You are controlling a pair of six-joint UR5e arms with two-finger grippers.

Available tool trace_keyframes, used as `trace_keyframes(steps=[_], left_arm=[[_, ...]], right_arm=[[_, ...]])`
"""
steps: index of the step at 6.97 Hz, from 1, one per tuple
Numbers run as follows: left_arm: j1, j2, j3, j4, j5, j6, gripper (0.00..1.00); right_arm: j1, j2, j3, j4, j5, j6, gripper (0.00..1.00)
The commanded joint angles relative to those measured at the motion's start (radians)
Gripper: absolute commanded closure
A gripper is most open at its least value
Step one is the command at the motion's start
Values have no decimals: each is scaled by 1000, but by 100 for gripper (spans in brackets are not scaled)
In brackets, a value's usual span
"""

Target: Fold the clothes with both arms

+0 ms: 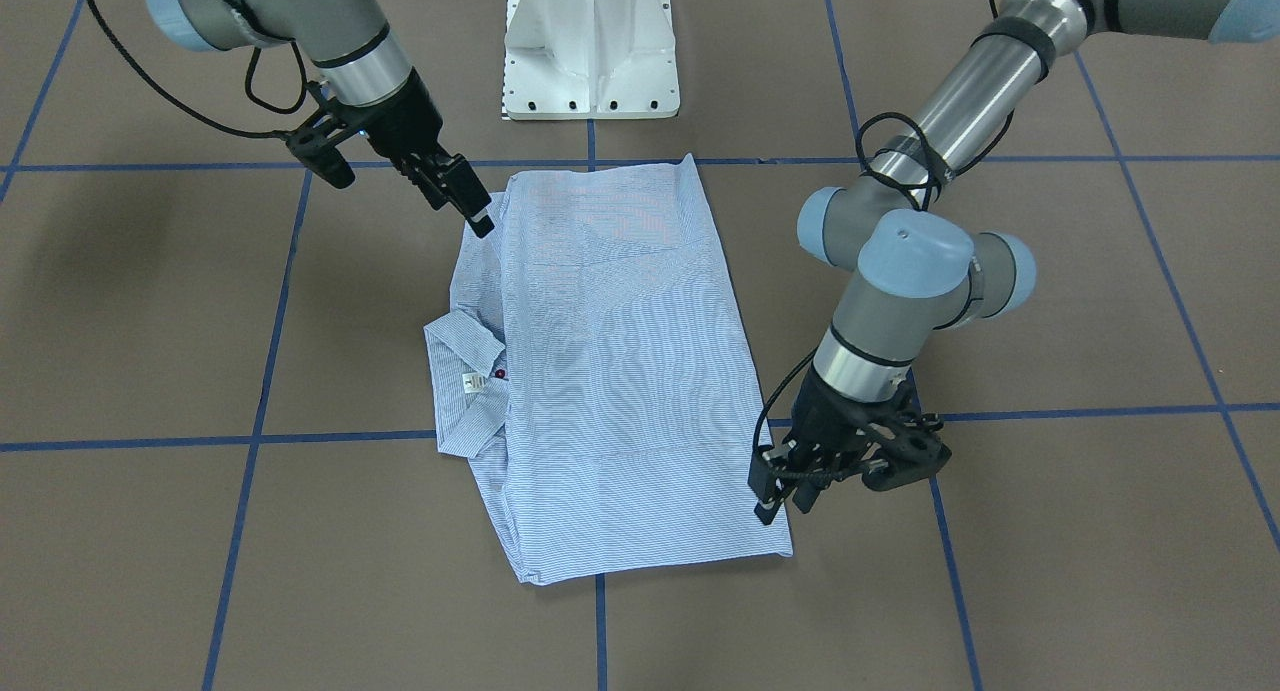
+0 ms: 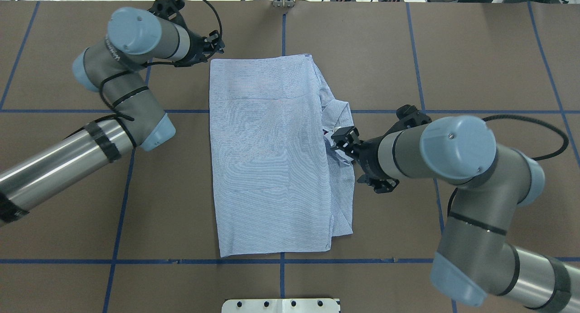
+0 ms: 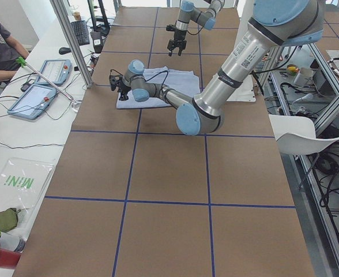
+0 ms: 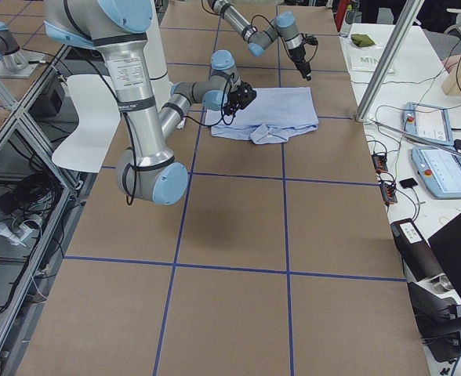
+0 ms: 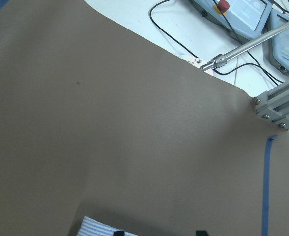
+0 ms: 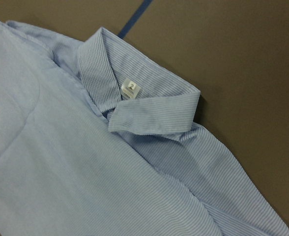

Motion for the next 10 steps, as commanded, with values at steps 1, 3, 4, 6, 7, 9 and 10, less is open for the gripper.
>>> trace_keyframes(steps=[1,3,4,6,7,9,10], left_arm=[[-5,159,-199,15,-46,2,42],[-5,170,-202,15,-45,1,42],[-5,170,-202,15,-45,1,42],[-4,169,-202,15,-45,-4,42],[-4,169,-201,15,-45,-4,42],[-2,162,-202,15,-46,-8,42],[-2,162,-202,15,-45,-14,42]], right_arm=[[-157,21,-18,-80,-138,-19,0],[-249,67,-117,-96,-258,-22,2],[-257,81,-163,-96,-274,-27,14],[-261,79,-162,-114,-277,-42,98],[-256,73,-154,-124,-280,-85,100],[-244,81,-67,-319,-306,-212,100],[-247,79,-49,-346,-308,-212,100]])
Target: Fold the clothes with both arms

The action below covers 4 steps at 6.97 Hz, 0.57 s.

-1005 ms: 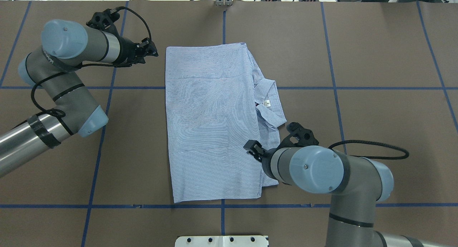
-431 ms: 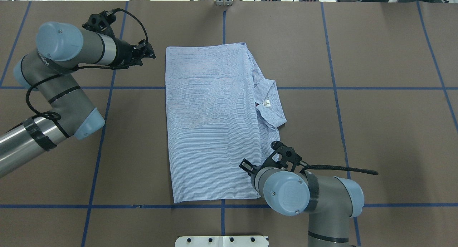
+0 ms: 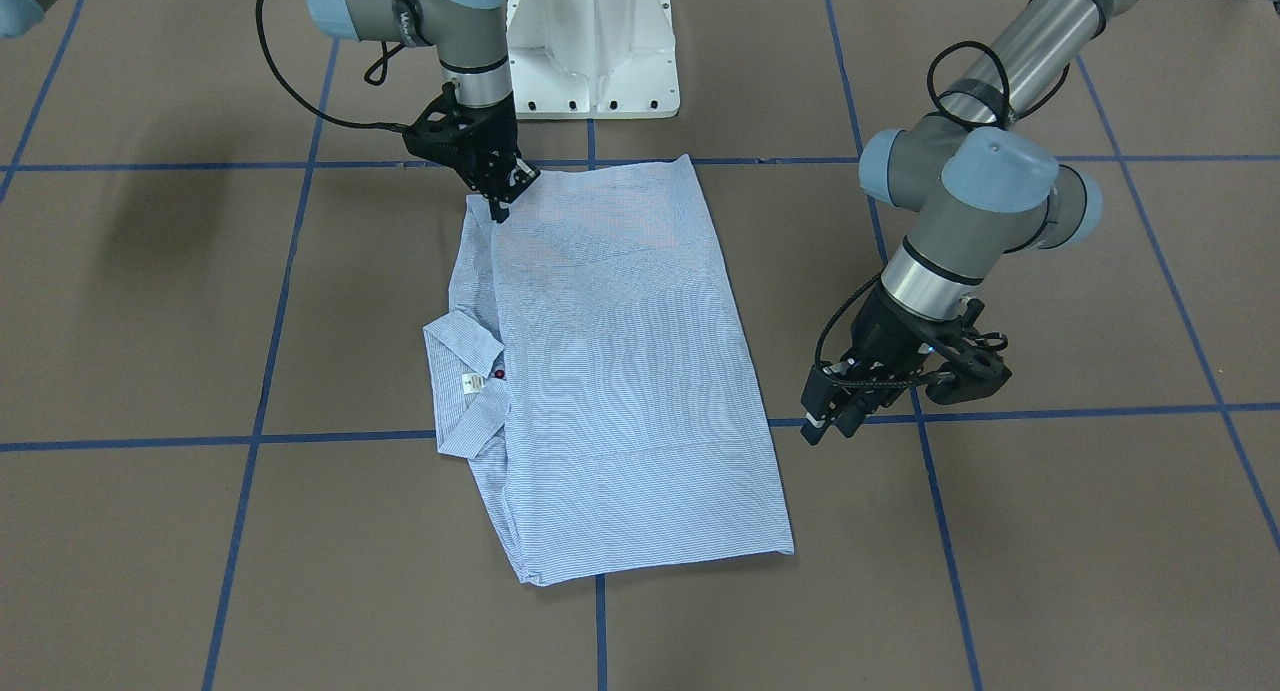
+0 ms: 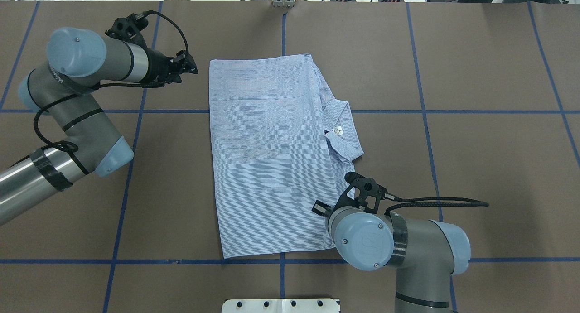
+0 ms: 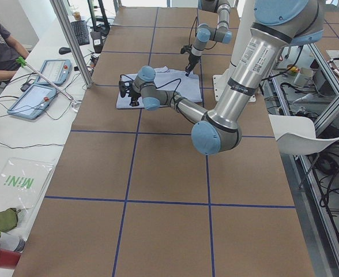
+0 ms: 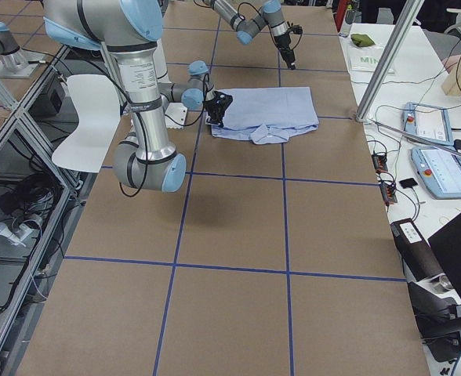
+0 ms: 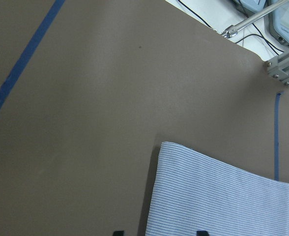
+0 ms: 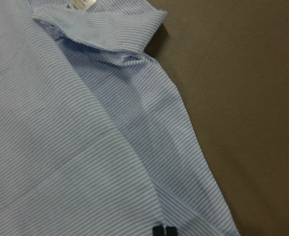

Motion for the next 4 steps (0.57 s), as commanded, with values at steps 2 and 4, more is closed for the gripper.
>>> trace_keyframes(steps=[2,4], left_arm=[[0,1,-1,0,1,-6,42],[0,1,-1,0,1,-21,42]], right_arm=[[11,-1,36,-63,-9,-40,100],[16,-14,26,-63,-20,-85,78]])
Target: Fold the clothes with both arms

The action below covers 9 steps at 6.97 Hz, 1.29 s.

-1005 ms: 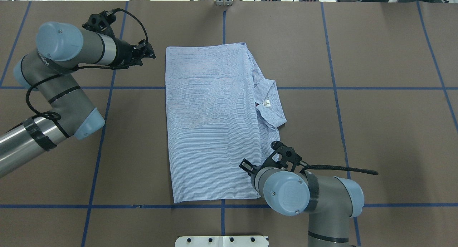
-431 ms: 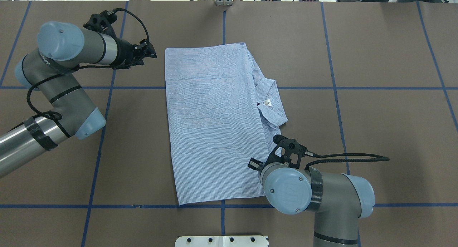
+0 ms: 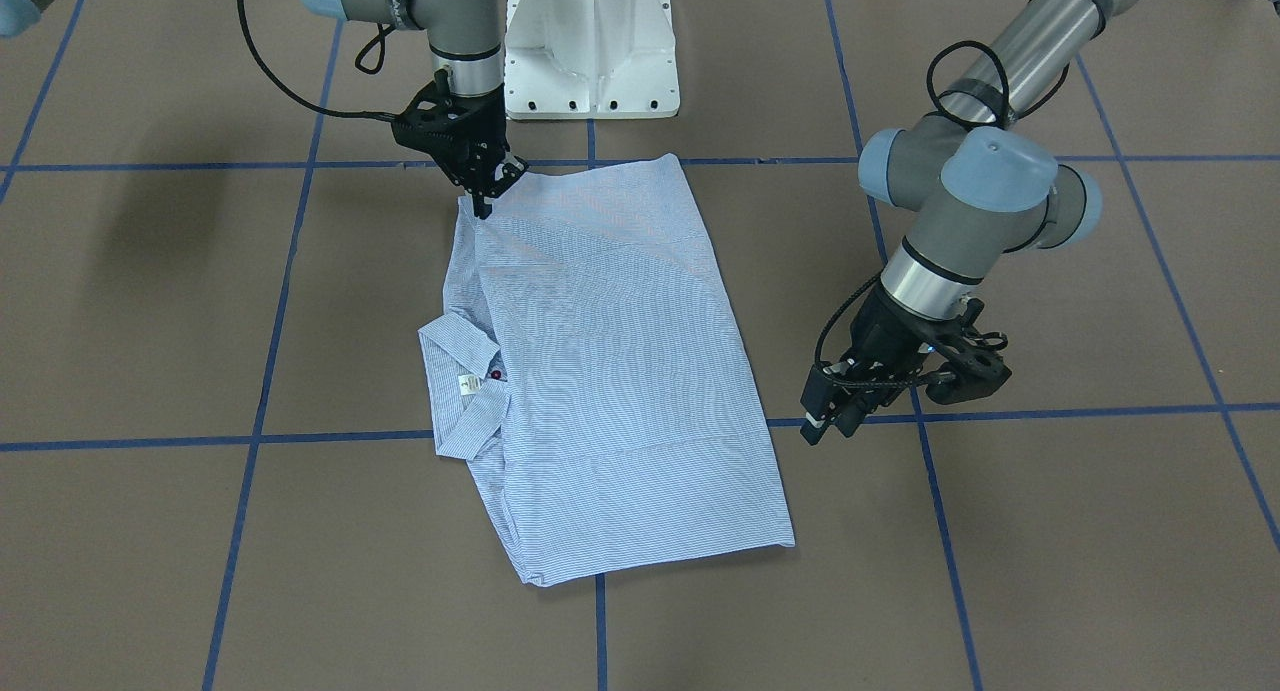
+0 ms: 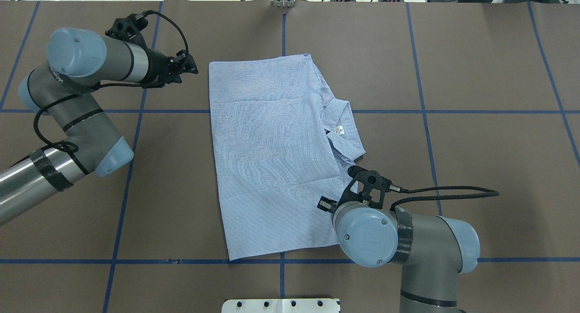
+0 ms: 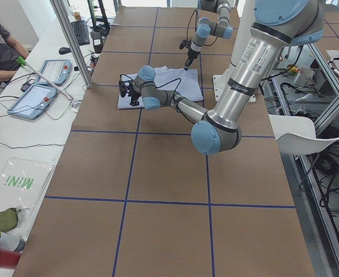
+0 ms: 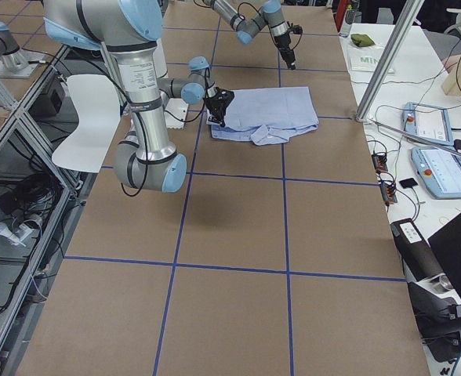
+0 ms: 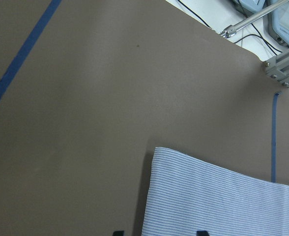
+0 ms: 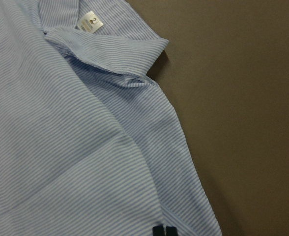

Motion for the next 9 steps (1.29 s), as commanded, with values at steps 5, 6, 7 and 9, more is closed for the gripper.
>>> trace_keyframes(steps=[5,6,7,9], left_arm=[[0,2,0,0,2,-19,42],[0,3,1,0,2,-19,42],[2,5,3,0,2,-17,42],[3,2,1,0,2,-19,42]], right_arm=[[-66,-23,41,8,-89,49,0],[-115,-28,37,11,-106,230,0],[-109,-26,38,18,-116,324,0],[-109,-41,26,54,-126,412,1]])
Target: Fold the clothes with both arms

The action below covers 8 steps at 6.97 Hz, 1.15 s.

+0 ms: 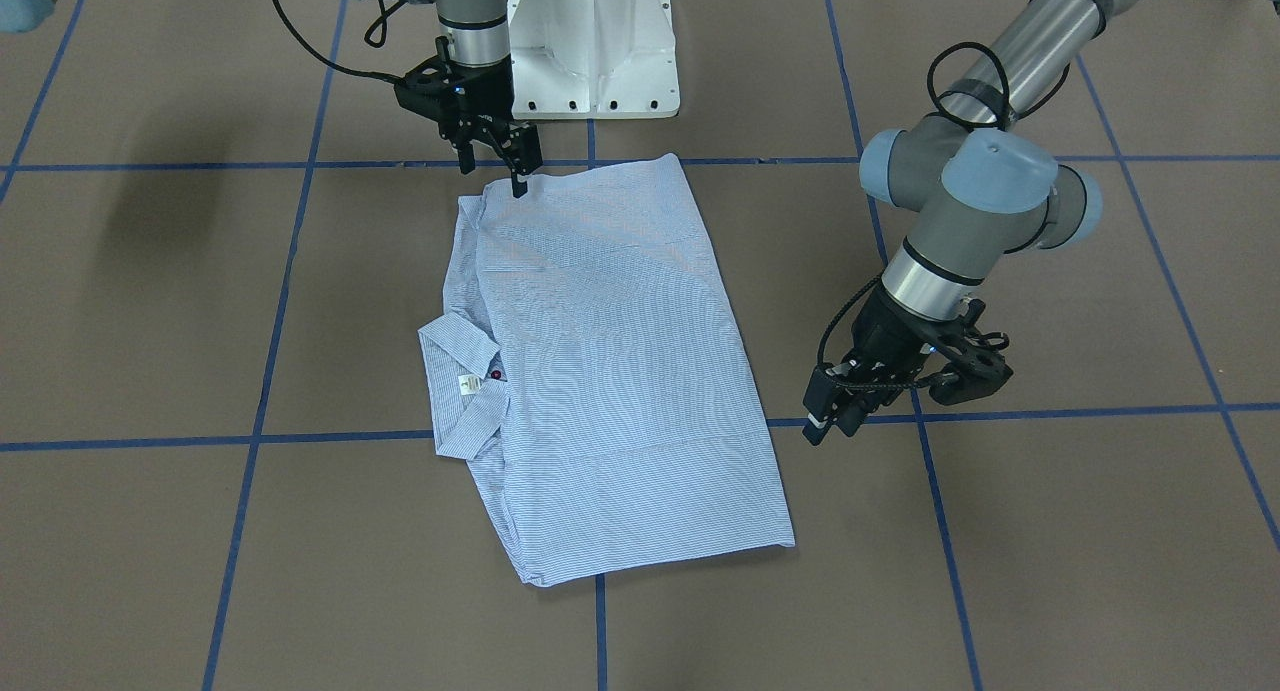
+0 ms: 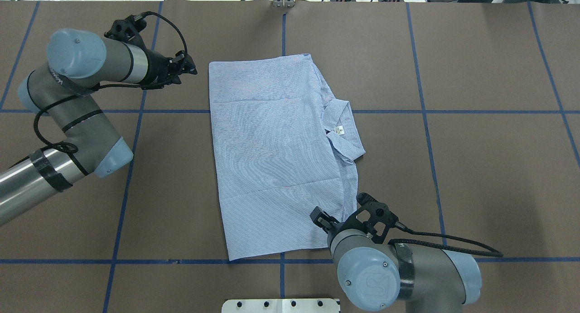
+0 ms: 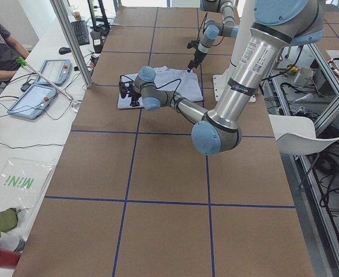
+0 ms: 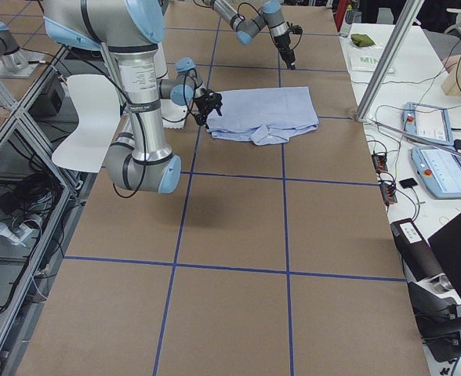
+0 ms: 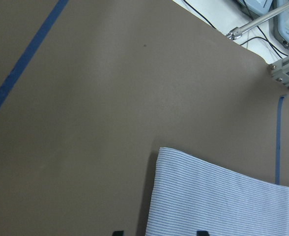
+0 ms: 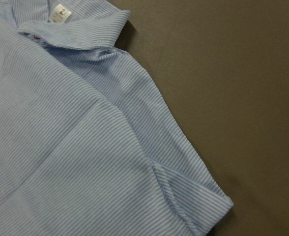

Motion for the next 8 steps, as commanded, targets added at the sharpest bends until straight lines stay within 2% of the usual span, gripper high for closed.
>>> trace_keyframes(steps=[1,3,8], left_arm=[[0,0,0,0,2,0,42],[1,0,0,0,2,-1,42],[0,0,-2,0,0,-1,42]], right_arm=[[-3,-10,-21,16,-12,44,4],[-1,-9,-41,16,-20,28,8],[-4,-10,-56,14,-15,30,26]])
